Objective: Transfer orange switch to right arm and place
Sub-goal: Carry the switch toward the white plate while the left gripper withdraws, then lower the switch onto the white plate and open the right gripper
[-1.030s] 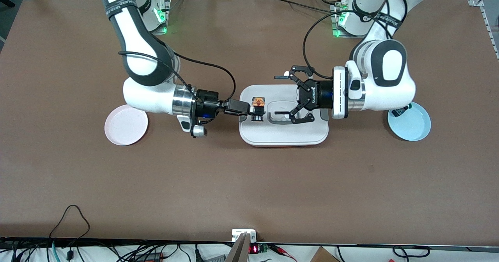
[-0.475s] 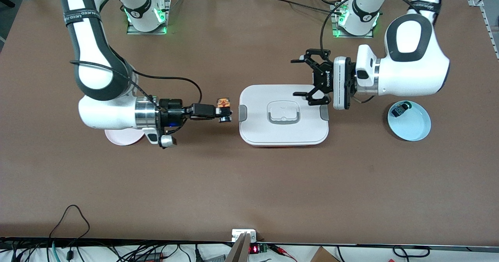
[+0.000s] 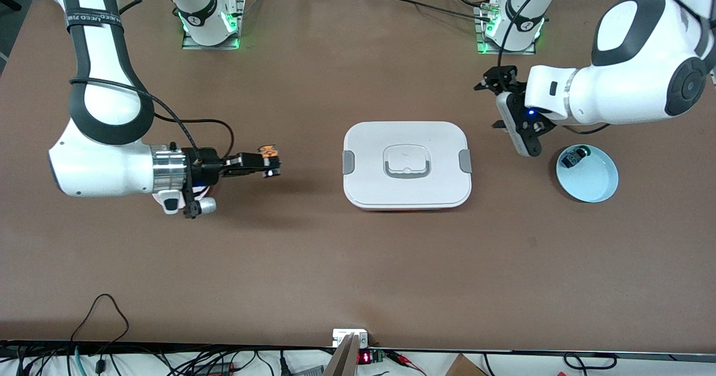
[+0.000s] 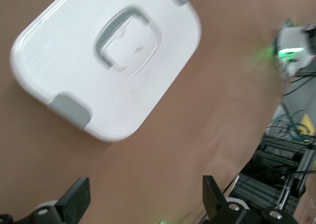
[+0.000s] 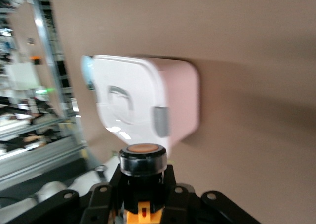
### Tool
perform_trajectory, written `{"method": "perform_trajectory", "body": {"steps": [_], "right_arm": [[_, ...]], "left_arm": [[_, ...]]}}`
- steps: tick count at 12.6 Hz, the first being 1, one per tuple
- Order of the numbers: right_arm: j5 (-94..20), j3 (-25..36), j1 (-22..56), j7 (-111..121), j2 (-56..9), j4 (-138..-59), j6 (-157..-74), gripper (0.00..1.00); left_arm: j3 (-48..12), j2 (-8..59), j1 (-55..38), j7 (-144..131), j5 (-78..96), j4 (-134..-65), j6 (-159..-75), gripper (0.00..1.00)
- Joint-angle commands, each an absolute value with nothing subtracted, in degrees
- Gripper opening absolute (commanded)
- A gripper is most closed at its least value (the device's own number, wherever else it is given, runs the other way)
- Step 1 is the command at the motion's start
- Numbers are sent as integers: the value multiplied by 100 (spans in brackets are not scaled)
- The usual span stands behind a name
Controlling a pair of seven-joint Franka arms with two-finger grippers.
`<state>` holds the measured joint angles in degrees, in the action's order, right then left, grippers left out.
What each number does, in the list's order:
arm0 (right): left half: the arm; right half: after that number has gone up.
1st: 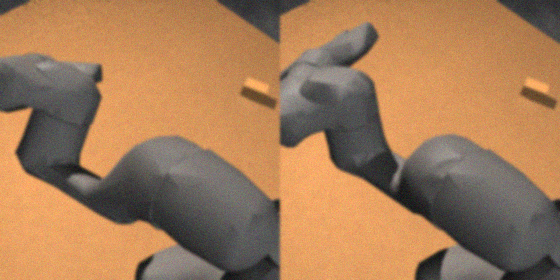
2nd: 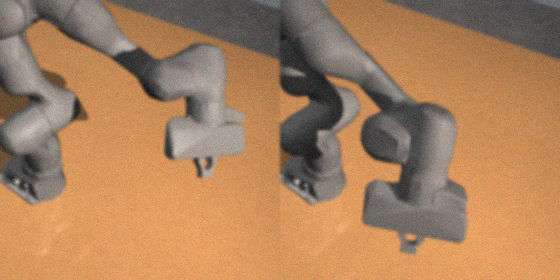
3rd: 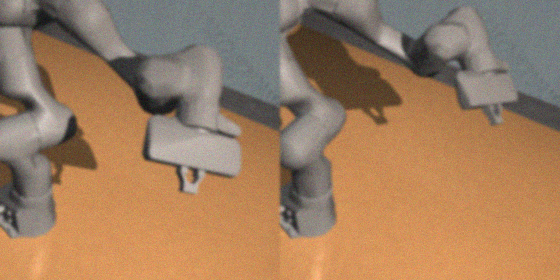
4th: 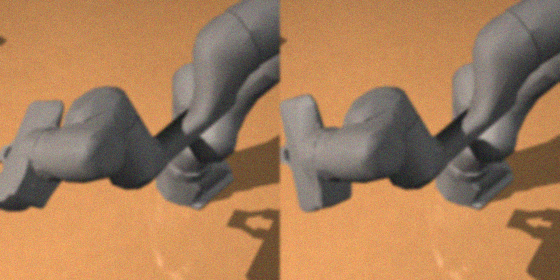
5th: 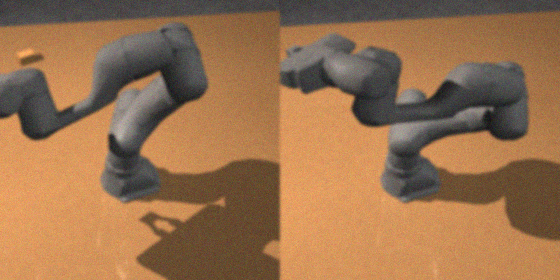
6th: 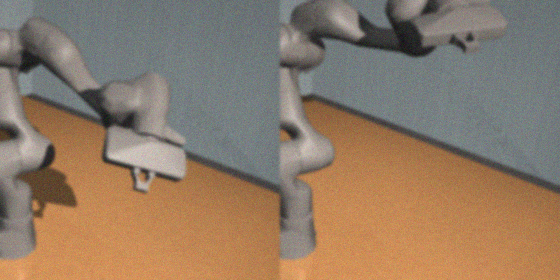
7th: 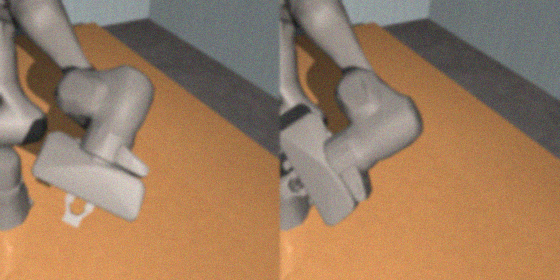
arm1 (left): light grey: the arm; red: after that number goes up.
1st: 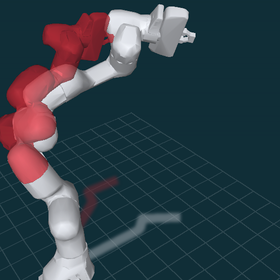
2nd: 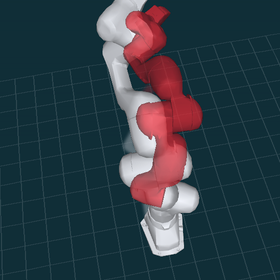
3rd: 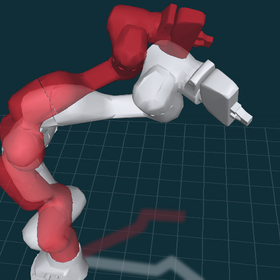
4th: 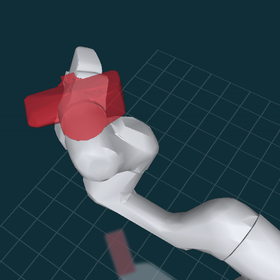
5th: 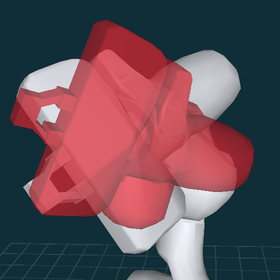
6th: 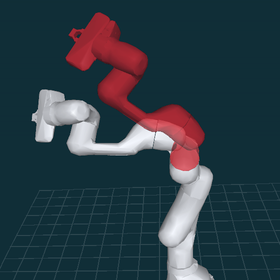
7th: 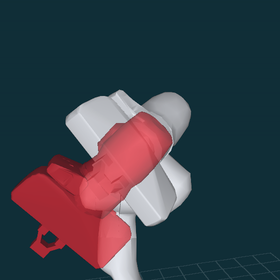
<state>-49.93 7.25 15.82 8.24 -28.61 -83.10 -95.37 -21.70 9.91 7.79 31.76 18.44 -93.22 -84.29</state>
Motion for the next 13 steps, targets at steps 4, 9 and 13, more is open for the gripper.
{"method": "perform_trajectory", "body": {"steps": [4, 9, 13], "right_arm": [[-2140, 668, 1459, 1509, -2646, -8191, -9334, 0], [-433, 738, 1380, 1582, -2531, -8445, -9439, 0], [-220, 984, 1258, 1643, -2382, -9366, -10447, 0]], "left_arm": [[-2250, 1028, 738, 612, -551, -8798, -7822, 100], [-2014, 1029, 1186, 317, -809, -8244, -8144, 100], [-212, -139, 63, 439, 79, -9710, -10043, 100]]}}
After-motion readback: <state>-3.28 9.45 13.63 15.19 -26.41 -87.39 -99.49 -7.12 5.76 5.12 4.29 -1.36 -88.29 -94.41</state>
